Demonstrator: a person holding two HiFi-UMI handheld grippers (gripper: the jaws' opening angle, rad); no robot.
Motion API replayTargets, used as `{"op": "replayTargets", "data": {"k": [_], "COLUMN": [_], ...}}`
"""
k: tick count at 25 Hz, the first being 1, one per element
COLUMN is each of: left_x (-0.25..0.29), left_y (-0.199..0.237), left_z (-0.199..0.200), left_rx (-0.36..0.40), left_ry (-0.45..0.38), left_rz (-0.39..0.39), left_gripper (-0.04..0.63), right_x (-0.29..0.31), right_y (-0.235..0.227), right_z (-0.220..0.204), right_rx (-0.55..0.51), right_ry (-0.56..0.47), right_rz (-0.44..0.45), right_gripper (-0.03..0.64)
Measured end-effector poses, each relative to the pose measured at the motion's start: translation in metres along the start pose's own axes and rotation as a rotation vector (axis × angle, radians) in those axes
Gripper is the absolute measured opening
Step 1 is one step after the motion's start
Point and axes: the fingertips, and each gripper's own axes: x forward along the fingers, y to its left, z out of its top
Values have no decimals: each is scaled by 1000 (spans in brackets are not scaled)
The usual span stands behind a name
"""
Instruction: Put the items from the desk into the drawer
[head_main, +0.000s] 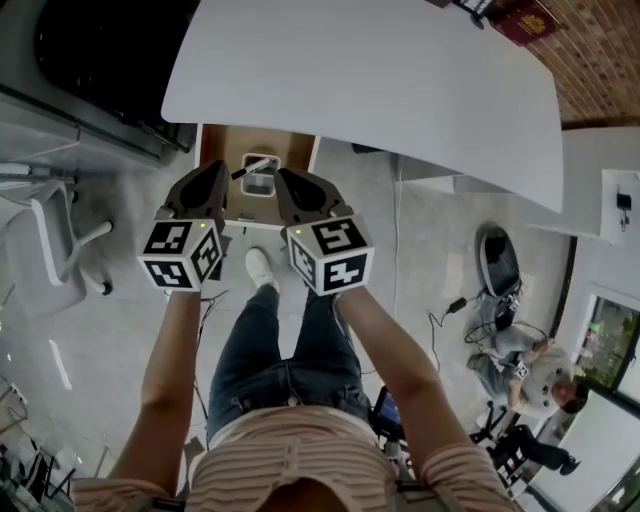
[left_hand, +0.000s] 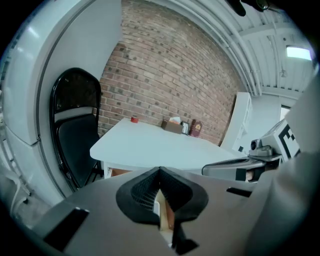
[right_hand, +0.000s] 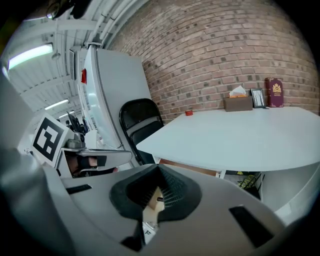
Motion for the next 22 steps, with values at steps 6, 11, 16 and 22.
{"op": "replayTargets", "data": {"k": [6, 11, 16, 22], "left_x": [-26, -44, -64, -72], "left_y": [-13, -27, -32, -33], "left_z": [21, 43, 64, 78], "left_rx": [1, 21, 87, 84], "left_ry": [-54, -126, -205, -239], "left_rz": [-16, -29, -40, -69], "left_gripper": [9, 9, 9, 9], "right_x": [-24, -42, -52, -64], "right_y": [4, -1, 4, 8], "right_z": [17, 33, 49, 64], "right_rx": [-18, -50, -73, -77], "right_ry": [-75, -125, -192, -259], "right_rz": [2, -14, -11, -12], "right_gripper": [15, 15, 15, 15]}}
